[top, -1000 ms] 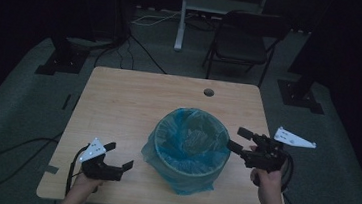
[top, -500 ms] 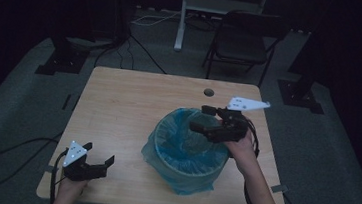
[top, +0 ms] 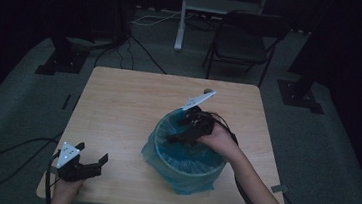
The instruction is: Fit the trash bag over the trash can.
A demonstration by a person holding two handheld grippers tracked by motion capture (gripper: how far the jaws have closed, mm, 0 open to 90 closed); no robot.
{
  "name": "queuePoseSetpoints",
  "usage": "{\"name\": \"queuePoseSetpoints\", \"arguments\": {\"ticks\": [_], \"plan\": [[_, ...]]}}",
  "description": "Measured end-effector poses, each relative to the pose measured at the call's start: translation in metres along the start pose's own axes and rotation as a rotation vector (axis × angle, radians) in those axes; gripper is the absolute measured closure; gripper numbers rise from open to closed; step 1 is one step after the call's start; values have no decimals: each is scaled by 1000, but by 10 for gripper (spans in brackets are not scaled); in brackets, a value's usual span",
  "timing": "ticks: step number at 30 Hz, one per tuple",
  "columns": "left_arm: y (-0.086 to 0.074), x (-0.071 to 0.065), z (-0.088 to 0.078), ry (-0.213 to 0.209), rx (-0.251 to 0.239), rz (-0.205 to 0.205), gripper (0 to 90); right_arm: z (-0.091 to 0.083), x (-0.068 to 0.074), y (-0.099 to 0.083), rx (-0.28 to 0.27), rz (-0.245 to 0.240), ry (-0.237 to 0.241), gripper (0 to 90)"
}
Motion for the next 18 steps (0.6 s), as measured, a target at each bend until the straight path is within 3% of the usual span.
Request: {"name": "queuePoseSetpoints", "arguments": {"ticks": [3, 5, 8, 11, 18], "plan": [[0, 2, 0, 9, -4, -4, 4, 14, -5, -6, 135, 44, -15, 152], [0, 2, -1, 14, -7, -3, 4, 21, -6, -7, 197, 35, -57, 121], [0, 2, -1, 19, -6, 10, 4, 28, -9, -8, 230, 38, -83, 121], [-1, 1, -1, 29, -4, 23, 4, 37, -13, -13, 284, 8, -148, 120], [-3, 0, 1, 30, 10, 30, 3, 45, -21, -19, 384, 45, -201, 105]]}}
Point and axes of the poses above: each handheld gripper's, and its own axes: z roughly forward along the jaws, y roughly out of its top, x roughly to its left, the point moved 4 cm from there along z, roughly forward along the jaws, and after that the axes turned 6 degrees about -z, right-handed, at the moved point
